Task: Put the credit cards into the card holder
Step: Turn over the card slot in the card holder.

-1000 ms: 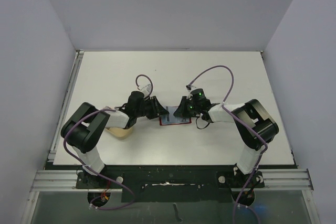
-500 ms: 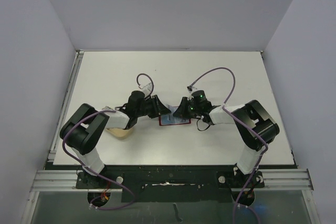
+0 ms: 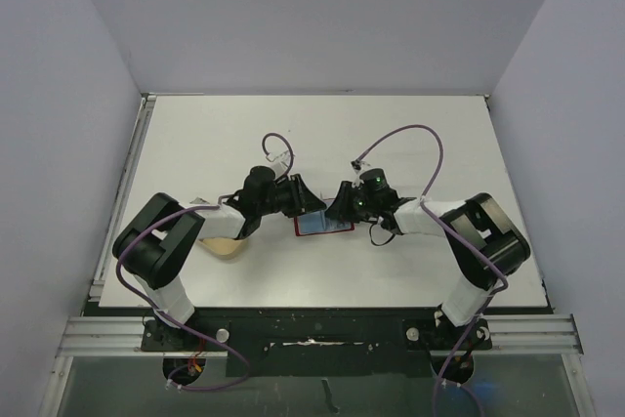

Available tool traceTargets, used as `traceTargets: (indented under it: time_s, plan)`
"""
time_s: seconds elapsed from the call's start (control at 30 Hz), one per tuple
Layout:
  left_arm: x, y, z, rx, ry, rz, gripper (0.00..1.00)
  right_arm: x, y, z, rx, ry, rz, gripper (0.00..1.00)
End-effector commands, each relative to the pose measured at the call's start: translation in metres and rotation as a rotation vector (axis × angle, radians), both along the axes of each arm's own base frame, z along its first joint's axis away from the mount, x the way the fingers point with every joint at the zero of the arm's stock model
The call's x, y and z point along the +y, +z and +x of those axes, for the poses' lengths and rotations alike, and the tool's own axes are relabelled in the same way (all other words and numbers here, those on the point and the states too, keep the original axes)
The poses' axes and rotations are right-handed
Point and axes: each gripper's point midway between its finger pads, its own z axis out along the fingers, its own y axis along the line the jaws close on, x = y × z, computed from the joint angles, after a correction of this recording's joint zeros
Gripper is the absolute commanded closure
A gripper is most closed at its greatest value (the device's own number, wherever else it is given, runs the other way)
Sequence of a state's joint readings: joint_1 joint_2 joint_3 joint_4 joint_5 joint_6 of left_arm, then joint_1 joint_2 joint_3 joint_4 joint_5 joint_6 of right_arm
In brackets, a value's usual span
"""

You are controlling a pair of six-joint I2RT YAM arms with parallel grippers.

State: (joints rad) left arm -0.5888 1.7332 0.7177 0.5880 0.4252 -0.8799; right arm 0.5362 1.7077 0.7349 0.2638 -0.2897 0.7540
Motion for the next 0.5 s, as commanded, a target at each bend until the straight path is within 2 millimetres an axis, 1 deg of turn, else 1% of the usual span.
traceTargets:
  time_s: [0.0,0.2,0.3,0.47]
  plan:
    - [-0.013,0.032,0.012,-0.103,-0.02,-0.062,0.73,-0.012,0.025,0.011,-0.097,-0.025,-0.024,0.74]
    - [-0.018,0.026,0.015,-0.099,-0.026,-0.047,0.72,-0.032,0.031,0.015,-0.118,-0.069,-0.059,0.7]
    - [-0.022,0.025,0.015,-0.093,-0.035,-0.043,0.72,-0.044,0.036,0.014,-0.136,-0.101,-0.083,0.66]
    - [-0.029,0.027,0.016,-0.102,-0.048,-0.037,0.72,-0.058,0.052,0.01,-0.185,-0.14,-0.098,0.6]
